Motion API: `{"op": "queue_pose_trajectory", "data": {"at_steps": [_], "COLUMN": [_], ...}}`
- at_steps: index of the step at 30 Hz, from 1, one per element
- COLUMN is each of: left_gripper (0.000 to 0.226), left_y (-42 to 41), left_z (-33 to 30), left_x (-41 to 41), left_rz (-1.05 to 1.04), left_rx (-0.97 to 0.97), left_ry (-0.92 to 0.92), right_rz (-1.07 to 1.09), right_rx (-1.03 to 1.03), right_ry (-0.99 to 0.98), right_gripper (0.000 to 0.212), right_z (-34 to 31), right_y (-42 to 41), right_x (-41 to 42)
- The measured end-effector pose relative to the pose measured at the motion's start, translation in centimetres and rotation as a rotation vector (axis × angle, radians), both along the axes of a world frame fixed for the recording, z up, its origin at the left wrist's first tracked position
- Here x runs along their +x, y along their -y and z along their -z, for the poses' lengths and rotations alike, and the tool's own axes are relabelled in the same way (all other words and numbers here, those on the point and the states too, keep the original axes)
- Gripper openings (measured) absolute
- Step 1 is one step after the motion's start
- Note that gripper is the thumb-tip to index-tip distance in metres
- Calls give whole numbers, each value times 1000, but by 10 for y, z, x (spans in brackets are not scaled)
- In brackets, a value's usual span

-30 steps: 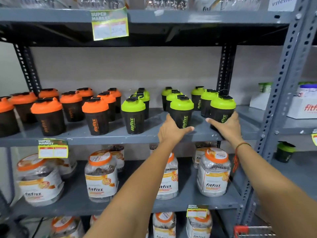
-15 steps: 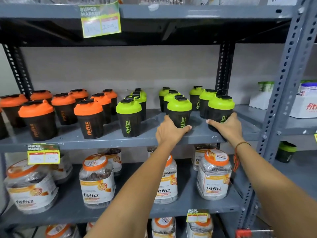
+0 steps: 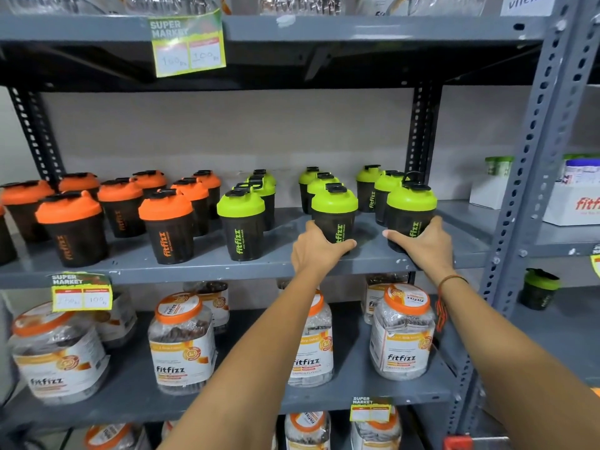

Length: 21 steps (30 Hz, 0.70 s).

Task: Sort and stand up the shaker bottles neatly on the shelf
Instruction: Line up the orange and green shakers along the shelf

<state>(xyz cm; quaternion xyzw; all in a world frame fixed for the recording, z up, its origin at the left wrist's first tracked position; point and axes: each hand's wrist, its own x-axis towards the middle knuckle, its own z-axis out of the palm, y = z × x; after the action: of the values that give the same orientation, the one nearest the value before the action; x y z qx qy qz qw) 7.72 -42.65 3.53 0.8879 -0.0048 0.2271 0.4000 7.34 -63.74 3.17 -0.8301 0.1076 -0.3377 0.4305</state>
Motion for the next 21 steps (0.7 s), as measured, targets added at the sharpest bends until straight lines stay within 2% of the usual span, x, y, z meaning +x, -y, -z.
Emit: {"op": "queue_pose_trajectory", "data": {"at_steps": [21], "left_gripper": [83], "left_y": [4], "left_z": [4], "left_x": [3], "left_rz": [-20], "left_rx": [36], "left_ry": [9], "right_rz": [-23], "right_rx": [-2], "right_ry": [8], "right_gripper": [81], "right_z": [1], "right_y": [5], "right_x": [2]}}
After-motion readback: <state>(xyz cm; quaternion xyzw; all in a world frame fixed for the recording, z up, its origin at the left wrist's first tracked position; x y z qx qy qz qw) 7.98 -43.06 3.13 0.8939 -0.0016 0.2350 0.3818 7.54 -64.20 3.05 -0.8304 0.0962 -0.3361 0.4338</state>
